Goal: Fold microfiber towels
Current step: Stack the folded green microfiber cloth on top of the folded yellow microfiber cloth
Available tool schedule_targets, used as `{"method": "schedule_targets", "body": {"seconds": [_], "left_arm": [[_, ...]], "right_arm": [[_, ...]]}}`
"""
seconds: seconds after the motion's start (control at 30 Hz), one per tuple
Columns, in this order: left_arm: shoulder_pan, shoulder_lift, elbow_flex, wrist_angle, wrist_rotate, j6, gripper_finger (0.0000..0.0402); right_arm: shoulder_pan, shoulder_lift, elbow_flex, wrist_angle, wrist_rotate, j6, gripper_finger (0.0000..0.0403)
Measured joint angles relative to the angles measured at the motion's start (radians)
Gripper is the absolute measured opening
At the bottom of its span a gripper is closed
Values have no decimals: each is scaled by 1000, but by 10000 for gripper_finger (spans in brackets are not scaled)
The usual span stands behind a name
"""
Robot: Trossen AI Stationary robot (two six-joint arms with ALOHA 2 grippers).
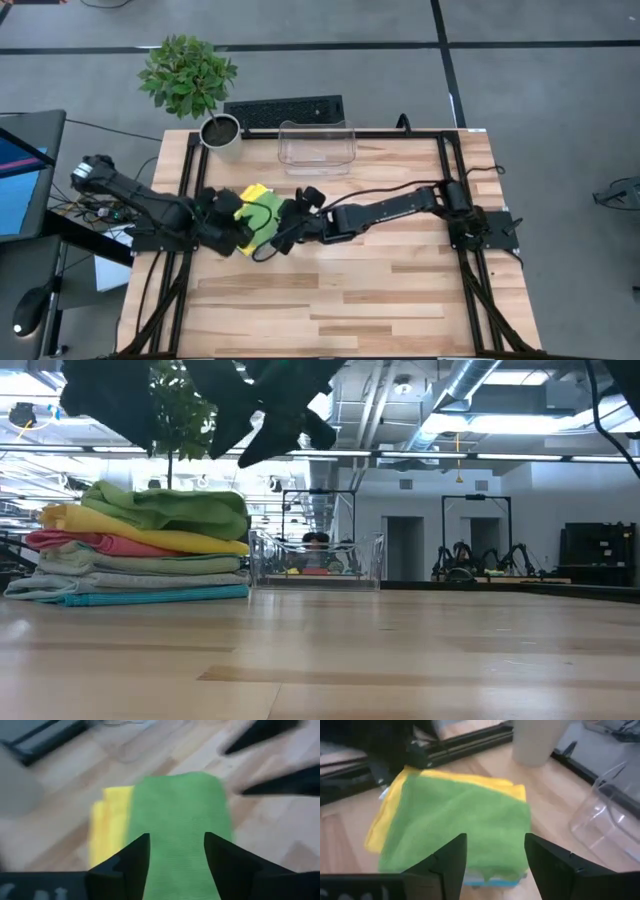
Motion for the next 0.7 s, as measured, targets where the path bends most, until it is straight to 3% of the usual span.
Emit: {"method": "schedule_targets", "body": {"seconds": [0.23, 0.4, 0.5, 0.7], "left_arm": [[-137, 47, -181, 212, -82, -192, 120], [-153, 81, -258, 170, -71, -331, 79], [-152, 93, -286, 146, 3, -371, 61], [-157, 97, -322, 136, 136, -398, 39]], "right_arm": [[-19, 24, -52, 264, -58, -10, 223], [-52, 81, -165, 481, -56, -16, 223], [-88, 129, -163, 595, -151, 44, 223], [-109, 181, -173, 534, -176, 82, 223]]}}
